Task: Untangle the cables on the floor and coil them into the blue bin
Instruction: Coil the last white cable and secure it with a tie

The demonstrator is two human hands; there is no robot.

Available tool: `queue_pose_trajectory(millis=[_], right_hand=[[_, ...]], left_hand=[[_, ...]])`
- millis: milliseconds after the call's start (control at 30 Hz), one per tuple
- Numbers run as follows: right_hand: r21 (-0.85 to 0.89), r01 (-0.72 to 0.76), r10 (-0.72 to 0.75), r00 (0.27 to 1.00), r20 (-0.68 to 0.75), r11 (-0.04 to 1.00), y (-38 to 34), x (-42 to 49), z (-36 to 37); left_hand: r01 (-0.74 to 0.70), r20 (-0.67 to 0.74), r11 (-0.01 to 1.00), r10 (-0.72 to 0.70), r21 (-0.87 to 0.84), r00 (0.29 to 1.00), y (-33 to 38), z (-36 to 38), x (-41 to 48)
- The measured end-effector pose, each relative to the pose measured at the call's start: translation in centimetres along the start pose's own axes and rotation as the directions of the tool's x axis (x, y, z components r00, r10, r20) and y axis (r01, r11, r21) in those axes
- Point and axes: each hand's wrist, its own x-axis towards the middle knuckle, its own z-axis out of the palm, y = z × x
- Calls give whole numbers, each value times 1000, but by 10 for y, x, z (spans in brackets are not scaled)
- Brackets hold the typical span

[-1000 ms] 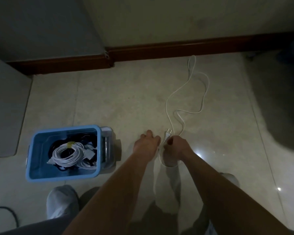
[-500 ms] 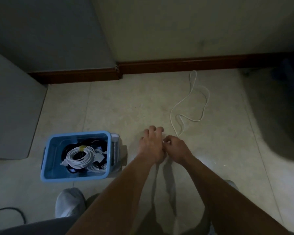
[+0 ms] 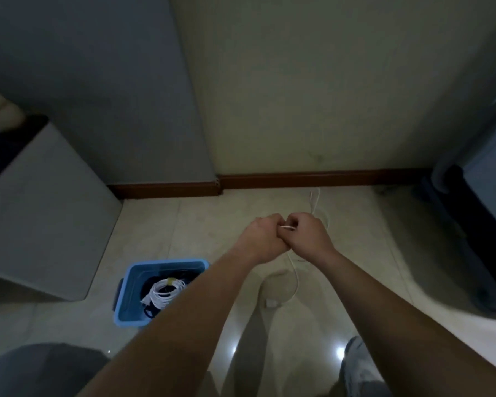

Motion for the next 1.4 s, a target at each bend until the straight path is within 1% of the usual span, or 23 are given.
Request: queue_pose_trajectory(millis=[100,200,233,267,333,367,433,467,533,600,633,733,767,867,967,1000,1033,1067,1133,1200,1233,1300,1400], right_hand=[[83,124,-130,989,71,989,-29,-6,-28],[127,176,-194,969,151,976,-57,-12,-49],[103,199,-213,966,147,975,-68,-14,-55],[42,224,-228,965,131,974,-77,-15,-60],[-165,240,-227,969,94,957,-97,-19,-72],[-240,231,-217,973,81,943,-107,-22,-79],[-263,256,-245,967,74,930,-125,-30,-89],[-223,292,-281,956,77,930,-133,-33,-91],[-67,349,-344,936,78,935,-148,-41,-93],[117,352,-364,925,106,929,-157,-51,-94],[171,359,-381,917,117,918,-160,-56,-93],[224,394,-420,904,80,891,-155,-64,-84],[237,395,-418,907,51,887,-152,-64,-79],[240,378,-386,922,-13,894,-144,-58,-69],[97,340,-333,939,-81,935,-141,-48,-71],[60,333,-328,941,-81,941,-140,-47,-72],[66,340,-336,940,-57,938,-140,-47,-73],[125,354,-354,935,-22,927,-139,-46,-73],[314,342,-372,927,39,886,-138,-45,-73],[469,258,-344,933,107,845,-137,-45,-74],[517,209,-321,937,138,830,-136,-46,-75],[524,137,-263,949,174,841,-134,-48,-74],[411,91,-196,955,222,907,-132,-51,-64]], left_hand=[[1,-97,1000,1,20,995,15,-38,-19],[21,-158,999,-25,-25,987,26,-72,-38],[23,-170,998,-32,-56,985,29,-82,-45],[26,-183,996,-42,-85,982,32,-91,-50],[36,-206,990,-64,-137,977,38,-111,-64],[38,-198,985,-71,-166,978,41,-121,-72],[47,-119,959,-83,-278,989,48,-139,-86],[60,-62,925,-89,-376,994,52,-147,-94],[66,17,828,-68,-556,998,55,-159,-106],[57,61,733,-21,-678,998,54,-165,-117],[69,88,679,-6,-731,996,53,-166,-122],[183,196,527,-31,-830,980,51,-162,-131],[223,231,497,-46,-839,972,50,-159,-131],[292,310,465,-39,-836,950,47,-153,-130],[302,325,385,-6,-872,946,46,-157,-128],[303,333,353,28,-885,942,47,-159,-129],[302,335,321,52,-898,941,48,-161,-129],[296,327,288,64,-911,943,48,-162,-128],[268,287,214,67,-940,955,47,-162,-127],[218,228,117,78,-969,971,47,-163,-126],[191,196,67,88,-979,977,47,-165,-126],[135,133,-9,101,-991,986,47,-169,-127],[71,67,-44,81,-996,994,45,-171,-127]])
